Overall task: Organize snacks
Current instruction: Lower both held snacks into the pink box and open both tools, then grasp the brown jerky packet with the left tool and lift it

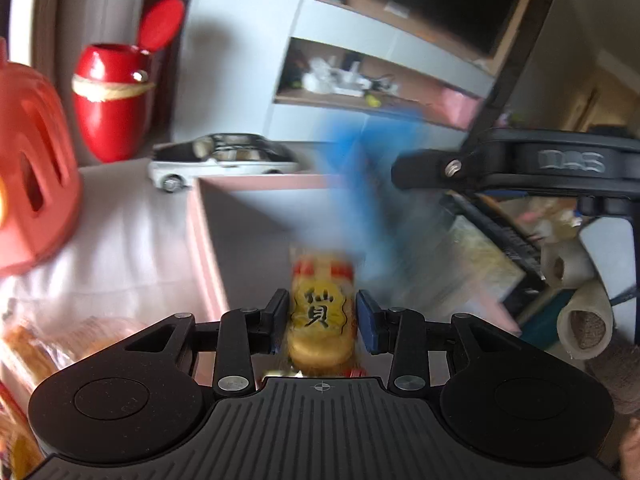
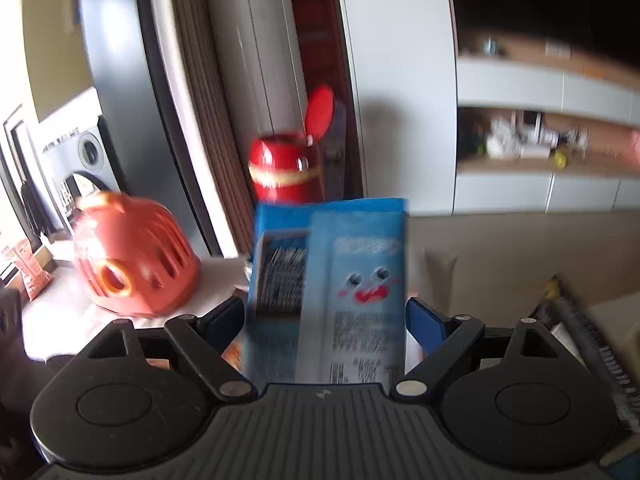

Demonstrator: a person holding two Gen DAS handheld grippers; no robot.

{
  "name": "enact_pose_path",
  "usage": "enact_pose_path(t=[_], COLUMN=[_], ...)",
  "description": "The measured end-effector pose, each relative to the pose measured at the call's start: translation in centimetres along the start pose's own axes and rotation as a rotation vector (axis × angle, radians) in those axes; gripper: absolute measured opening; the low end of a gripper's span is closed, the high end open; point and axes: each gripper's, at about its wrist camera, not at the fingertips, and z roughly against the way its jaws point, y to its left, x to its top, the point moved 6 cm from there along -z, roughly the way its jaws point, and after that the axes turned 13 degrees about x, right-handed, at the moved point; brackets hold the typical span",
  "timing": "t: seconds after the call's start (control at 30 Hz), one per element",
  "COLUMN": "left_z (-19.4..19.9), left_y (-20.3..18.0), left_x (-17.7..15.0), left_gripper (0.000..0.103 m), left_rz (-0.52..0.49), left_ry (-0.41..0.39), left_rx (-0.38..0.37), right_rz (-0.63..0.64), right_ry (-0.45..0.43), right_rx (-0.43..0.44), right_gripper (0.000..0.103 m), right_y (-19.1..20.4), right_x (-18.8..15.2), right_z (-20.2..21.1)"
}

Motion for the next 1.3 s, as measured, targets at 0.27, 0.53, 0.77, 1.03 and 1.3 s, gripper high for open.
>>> enact_pose_path(t=[0.27, 0.53, 0.77, 1.03, 1.3], left_z=[5.1, 9.4, 10.7, 11.4, 13.1], left_y=[2.2, 1.8, 2.7, 2.1, 7.4], left_x=[-0.3, -6.7, -13.6, -15.4, -13.2], left_gripper=[0.040, 0.040, 0.040, 0.040, 0.040], left_rz=[0.100, 0.136, 0.179, 0.164, 0.206], left_ry=[-0.152, -0.073, 0.070, 0.073, -0.078], left_rx=[-0.014, -0.102, -0.041, -0.049, 0.222], right_rz=[-0.021, 0.177, 0.037, 0.029, -0.027], right_ry=[-0.057, -0.088, -0.007, -0.006, -0.064], right_rx=[-0.081, -0.202, -0.149, -0.144, -0.098], right_gripper=[0.088, 0.091, 0.091, 0.091, 0.099], right_y=[-0.7, 1.2, 1.2, 2.6, 1.9], right_x=[-3.4, -10.8, -18.8, -22.8, -23.6], right_z=[1.3, 8.3, 9.9, 8.9, 8.4])
